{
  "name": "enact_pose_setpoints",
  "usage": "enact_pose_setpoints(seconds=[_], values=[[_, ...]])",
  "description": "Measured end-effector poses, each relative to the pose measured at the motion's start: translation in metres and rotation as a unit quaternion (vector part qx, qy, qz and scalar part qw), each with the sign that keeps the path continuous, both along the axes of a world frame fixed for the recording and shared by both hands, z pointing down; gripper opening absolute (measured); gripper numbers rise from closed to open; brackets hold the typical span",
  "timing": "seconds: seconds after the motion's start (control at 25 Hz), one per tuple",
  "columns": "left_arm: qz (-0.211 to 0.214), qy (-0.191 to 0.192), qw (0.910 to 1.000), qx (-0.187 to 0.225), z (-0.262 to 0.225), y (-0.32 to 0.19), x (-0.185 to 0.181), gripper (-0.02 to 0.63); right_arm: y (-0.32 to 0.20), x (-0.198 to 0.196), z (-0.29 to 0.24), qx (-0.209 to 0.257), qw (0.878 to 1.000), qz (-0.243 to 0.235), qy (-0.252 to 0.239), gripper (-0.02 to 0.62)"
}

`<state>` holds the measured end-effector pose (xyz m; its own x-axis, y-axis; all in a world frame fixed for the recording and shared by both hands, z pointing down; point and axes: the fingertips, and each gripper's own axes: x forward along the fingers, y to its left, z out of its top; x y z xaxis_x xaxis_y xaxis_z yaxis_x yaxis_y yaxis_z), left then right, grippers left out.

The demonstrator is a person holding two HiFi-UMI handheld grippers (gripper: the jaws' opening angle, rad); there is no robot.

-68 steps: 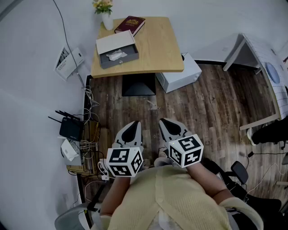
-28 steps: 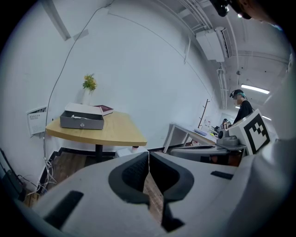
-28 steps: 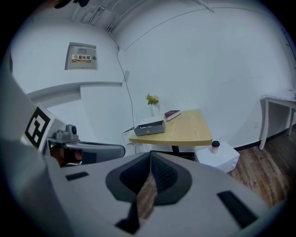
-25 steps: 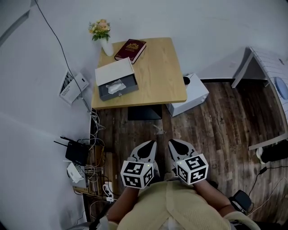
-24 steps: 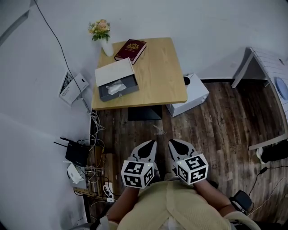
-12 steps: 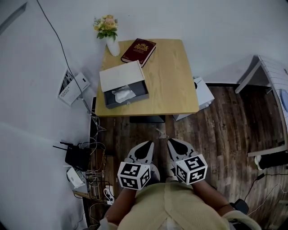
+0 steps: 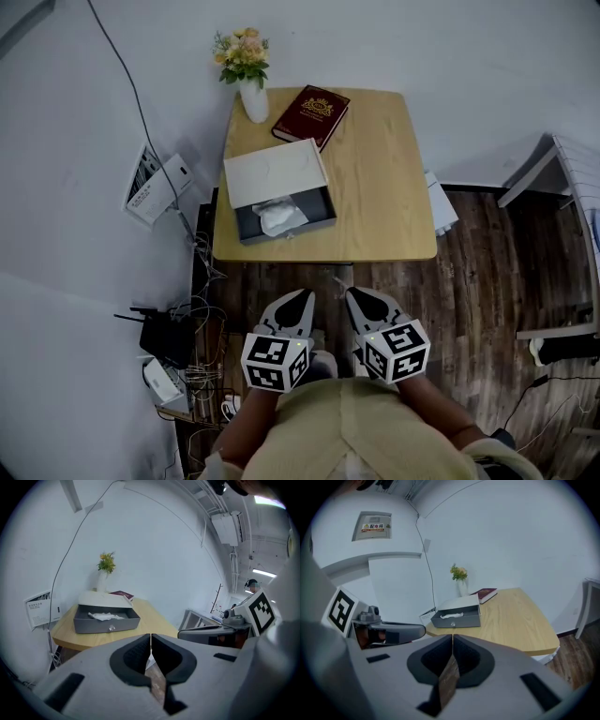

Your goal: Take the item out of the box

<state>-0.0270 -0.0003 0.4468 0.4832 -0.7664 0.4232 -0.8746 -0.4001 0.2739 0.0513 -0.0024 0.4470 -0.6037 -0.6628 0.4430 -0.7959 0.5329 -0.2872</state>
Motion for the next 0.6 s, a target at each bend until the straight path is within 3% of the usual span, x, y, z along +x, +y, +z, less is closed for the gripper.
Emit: enact_pose_setpoints(seconds=[0.32,0.6], values=[[-0.002,-0.003,1.0,0.006,-0.001,-0.035,-0.044,0.025,-0.039,-0.043,-0.002,0.001,1.0,-0.006,0.0,0.029],[0.024,0.003,0.9996,-0.016,0.006,-0.046,-0.053,0.025,-0.05,-0.059,0.002,-0.009,1.0,-0.01,0.005,0.03]])
